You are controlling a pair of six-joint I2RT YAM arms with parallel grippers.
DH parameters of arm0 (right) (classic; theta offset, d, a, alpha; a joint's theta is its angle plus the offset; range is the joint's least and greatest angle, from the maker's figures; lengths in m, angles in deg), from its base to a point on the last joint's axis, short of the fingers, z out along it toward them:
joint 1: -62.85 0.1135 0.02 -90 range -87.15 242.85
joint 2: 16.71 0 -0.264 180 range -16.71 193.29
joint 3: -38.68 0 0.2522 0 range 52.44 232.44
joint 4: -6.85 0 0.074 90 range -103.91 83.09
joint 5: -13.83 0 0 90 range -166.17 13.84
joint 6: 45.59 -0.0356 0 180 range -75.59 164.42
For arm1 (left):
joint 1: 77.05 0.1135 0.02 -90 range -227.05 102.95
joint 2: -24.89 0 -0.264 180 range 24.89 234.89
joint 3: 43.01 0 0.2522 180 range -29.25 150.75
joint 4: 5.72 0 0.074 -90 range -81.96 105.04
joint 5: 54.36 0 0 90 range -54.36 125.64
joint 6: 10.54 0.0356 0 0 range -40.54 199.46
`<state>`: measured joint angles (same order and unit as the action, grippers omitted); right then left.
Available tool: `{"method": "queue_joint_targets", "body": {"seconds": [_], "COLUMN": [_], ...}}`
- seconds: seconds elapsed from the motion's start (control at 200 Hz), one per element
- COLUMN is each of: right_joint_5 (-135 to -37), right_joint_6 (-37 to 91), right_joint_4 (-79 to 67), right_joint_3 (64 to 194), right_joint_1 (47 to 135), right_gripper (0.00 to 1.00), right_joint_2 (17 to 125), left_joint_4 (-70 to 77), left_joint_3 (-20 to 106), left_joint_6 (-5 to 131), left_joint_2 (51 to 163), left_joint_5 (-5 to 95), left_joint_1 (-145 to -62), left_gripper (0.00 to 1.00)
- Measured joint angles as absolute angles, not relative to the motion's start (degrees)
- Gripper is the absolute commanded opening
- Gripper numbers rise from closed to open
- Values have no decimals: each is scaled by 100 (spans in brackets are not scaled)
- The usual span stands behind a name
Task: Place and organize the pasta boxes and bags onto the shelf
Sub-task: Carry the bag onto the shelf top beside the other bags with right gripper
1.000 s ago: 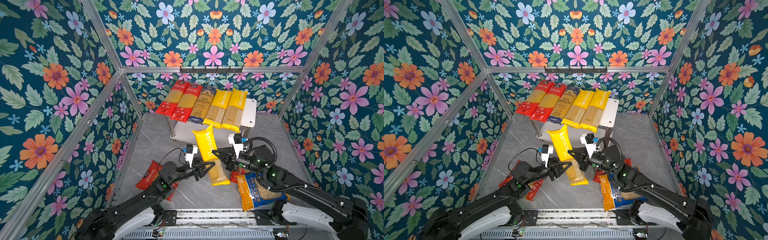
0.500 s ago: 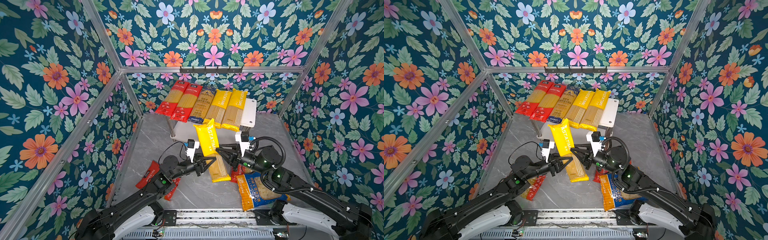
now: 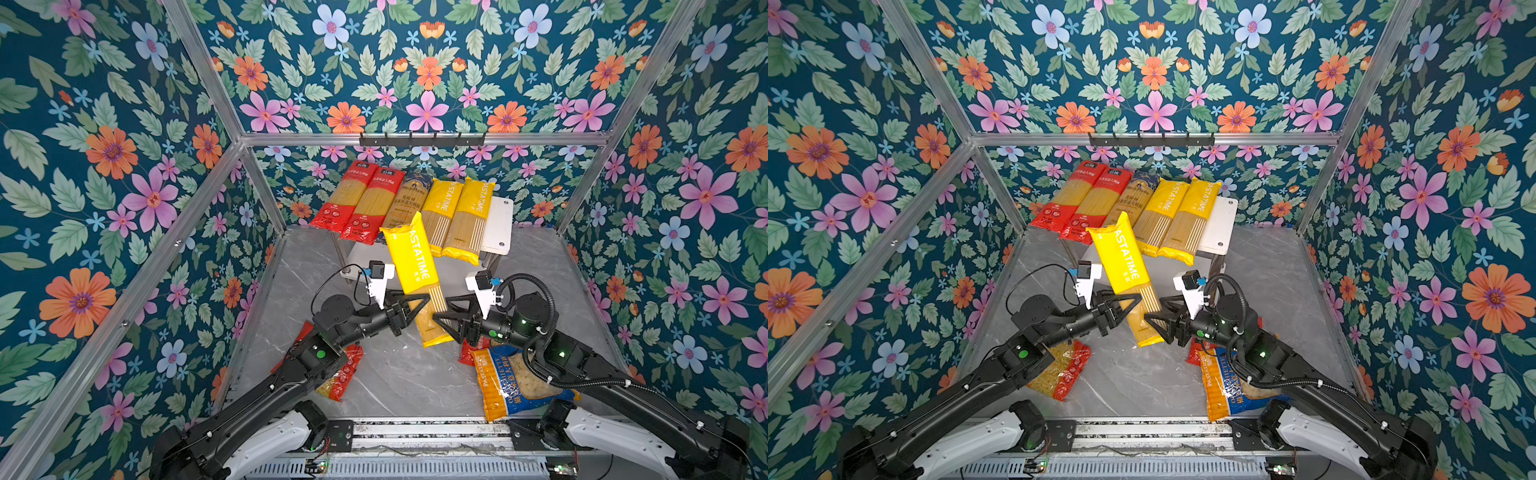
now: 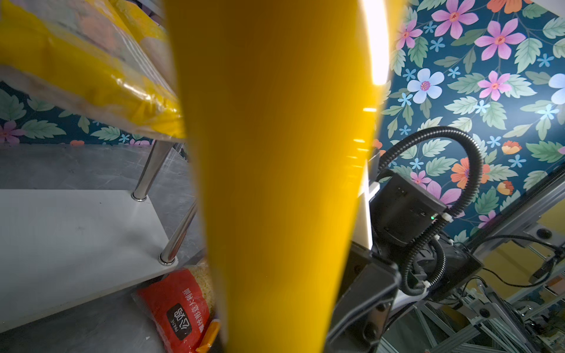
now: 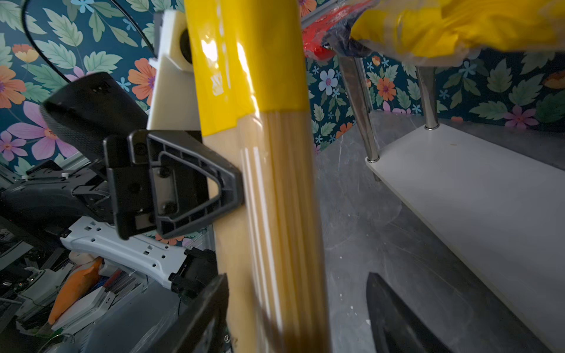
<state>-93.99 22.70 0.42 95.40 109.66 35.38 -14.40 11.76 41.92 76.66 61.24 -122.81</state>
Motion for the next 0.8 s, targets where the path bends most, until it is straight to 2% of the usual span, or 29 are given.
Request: {"method": "queue_joint_targets", "body": {"seconds": [0.08,0.205,0.62,0.8], "right_joint_5": [-9449,-9620,-9803,-9836], "right_joint_6": [2222,2174,1750,1702], "right_joint_4": [-15,14,342,372], "right_joint_3": [9509,9513,9492,9590], "right_joint_1": [10959,10962,10962,10966], "right_gripper": [72,64,19,8], "right_joint_2": [3558,3597,3711,3720], "left_joint_4": [-1422,-1420,-1422,-1431], "left_joint_3": [1281,1393,1437,1437], "left_joint_6": [4212,4225,4164,4164], "left_joint_2": [7725,7826,7968,7937], "left_joint_5": [6124,6116,5976,5915], "left_joint_1": [-12268,-12228,-12099,-12075], "left_gripper": [14,15,30,43]}}
